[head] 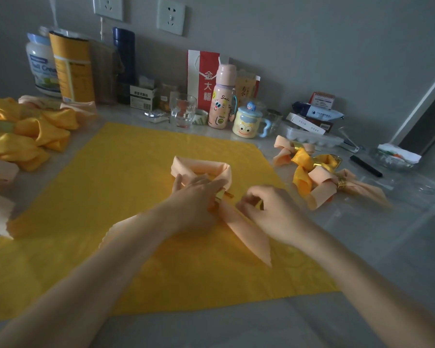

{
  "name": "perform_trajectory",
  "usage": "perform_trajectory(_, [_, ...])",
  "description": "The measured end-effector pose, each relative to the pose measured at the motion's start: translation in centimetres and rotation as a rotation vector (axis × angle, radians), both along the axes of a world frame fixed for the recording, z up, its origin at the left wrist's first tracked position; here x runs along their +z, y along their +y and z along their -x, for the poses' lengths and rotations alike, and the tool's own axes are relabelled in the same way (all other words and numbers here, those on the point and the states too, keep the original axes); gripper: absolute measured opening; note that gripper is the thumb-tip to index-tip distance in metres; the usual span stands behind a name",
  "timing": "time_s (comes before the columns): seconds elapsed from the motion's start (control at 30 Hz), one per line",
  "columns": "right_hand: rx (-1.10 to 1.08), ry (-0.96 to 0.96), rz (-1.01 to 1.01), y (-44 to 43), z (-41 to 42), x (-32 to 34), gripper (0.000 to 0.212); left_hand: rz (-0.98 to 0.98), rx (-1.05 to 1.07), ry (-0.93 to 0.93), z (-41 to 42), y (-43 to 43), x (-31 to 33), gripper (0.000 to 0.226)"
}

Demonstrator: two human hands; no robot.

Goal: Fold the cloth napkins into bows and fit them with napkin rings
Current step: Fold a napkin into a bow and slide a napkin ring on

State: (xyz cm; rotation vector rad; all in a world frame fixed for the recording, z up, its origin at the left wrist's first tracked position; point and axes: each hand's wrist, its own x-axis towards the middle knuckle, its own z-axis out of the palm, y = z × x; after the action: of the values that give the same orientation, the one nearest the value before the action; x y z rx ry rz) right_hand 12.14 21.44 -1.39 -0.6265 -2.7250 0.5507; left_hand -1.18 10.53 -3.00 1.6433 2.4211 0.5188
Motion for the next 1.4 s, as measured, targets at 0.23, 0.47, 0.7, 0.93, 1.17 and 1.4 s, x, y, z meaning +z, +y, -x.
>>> perform_trajectory(0.23, [0.000,0.069,0.189,-1.2,3.0,-1.9,0.021,-0.237,0.027,-0.309,1.1,-0.9,0.1,0.052])
perform_trajectory(0.47, [0.035,0.105,0.126,-1.4,4.9,-4.3,0.028,-0.448,0.016,-0.202,1.6,-0.5,-1.0,0.054])
perform_trajectory(0.7, [0.082,0.234,0.398,0.3,4.5,-3.6,0.023,-0.457,-0.049,-0.253,0.6,0.1,-0.6,0.053])
perform_trajectory(0.93, [-0.092,0.104,-0.025,0.5,5.8,-6.1,0.029,-0.218,0.176,-0.111,5.5,4.5,3.2,0.044])
perform_trajectory(1.17, [-0.164,0.159,-0.064,0.4,5.3,-6.3,0.044,0.046,0.160,-0.154,7.3,8.2,1.2,0.039])
perform_trajectory(1.4, [-0.249,0.149,0.005,0.0,5.0,-5.6,0.034,-0.074,0.170,-0.027,6.8,6.6,0.3,0.044])
